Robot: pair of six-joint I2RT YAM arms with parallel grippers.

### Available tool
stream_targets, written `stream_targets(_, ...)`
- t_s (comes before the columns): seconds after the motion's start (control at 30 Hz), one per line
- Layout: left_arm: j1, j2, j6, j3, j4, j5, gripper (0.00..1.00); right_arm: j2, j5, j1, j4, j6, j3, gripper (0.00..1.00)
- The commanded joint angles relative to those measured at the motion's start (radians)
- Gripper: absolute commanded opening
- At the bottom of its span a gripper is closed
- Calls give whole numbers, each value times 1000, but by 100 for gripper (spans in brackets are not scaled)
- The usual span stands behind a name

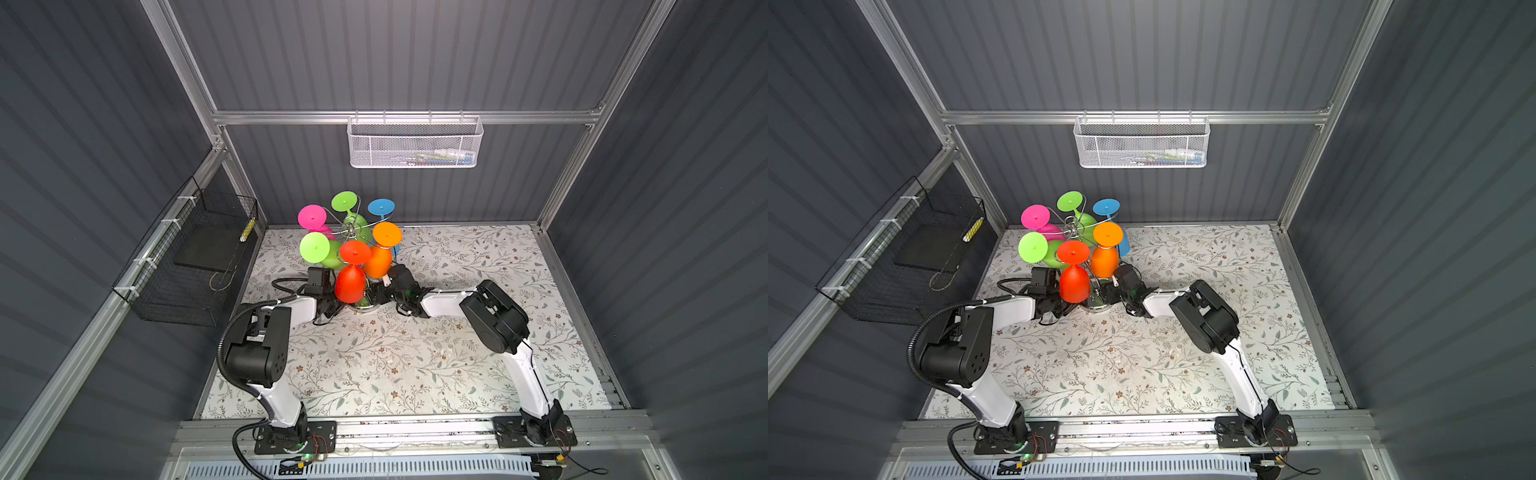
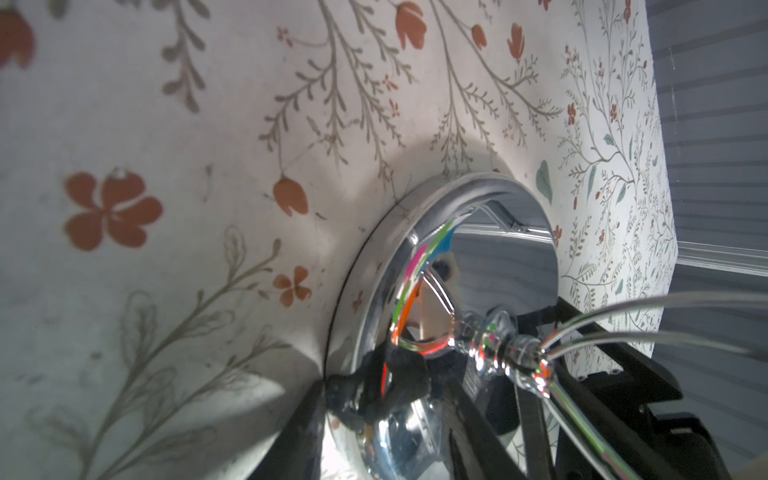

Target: Take the wine glass off the wine glass rack

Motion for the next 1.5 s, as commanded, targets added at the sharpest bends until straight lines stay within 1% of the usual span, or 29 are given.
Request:
stream_targets(0.0,-4,72,27,-1,-50,-7,46,22,-21,18,-14,20,27,70)
stream_targets(0.13,-4,71,30,4,-53,-4,46,11,-15,18,-7,18,12,70)
stream_targets(0.23,-2,56,33,-6,-55,-9,46,-7,-20,17,50,18,-37,71)
stream_targets(0.37,-2,39,30,-25,-57,-11,46,-29,-16,26,78,14,-89,73)
stream_targets(0.53,-2,-5,27,-66,-53,-20,47,-75,-12,31,180,8,-201,74)
stream_targets(0.63,-2,-36,26,-91,-53,-25,50,-104,0,35,246,6,-272,75)
stream_targets(0.7,-2,-64,23,-112,-53,-31,52,-125,2,39,299,0,-323,75)
stream_targets(0.9,-2,-161,16,-185,-64,-59,58,-179,24,45,372,-2,-433,76)
stream_targets(1.07,-2,-246,4,-257,-66,-74,60,-246,74,45,431,1,-558,77)
stream_targets(1.33,-2,-355,-14,-369,-51,-83,62,-366,128,45,448,-15,-715,77)
stream_targets(1.47,-4,-405,-16,-410,-56,-81,63,-423,177,45,451,-17,-780,77)
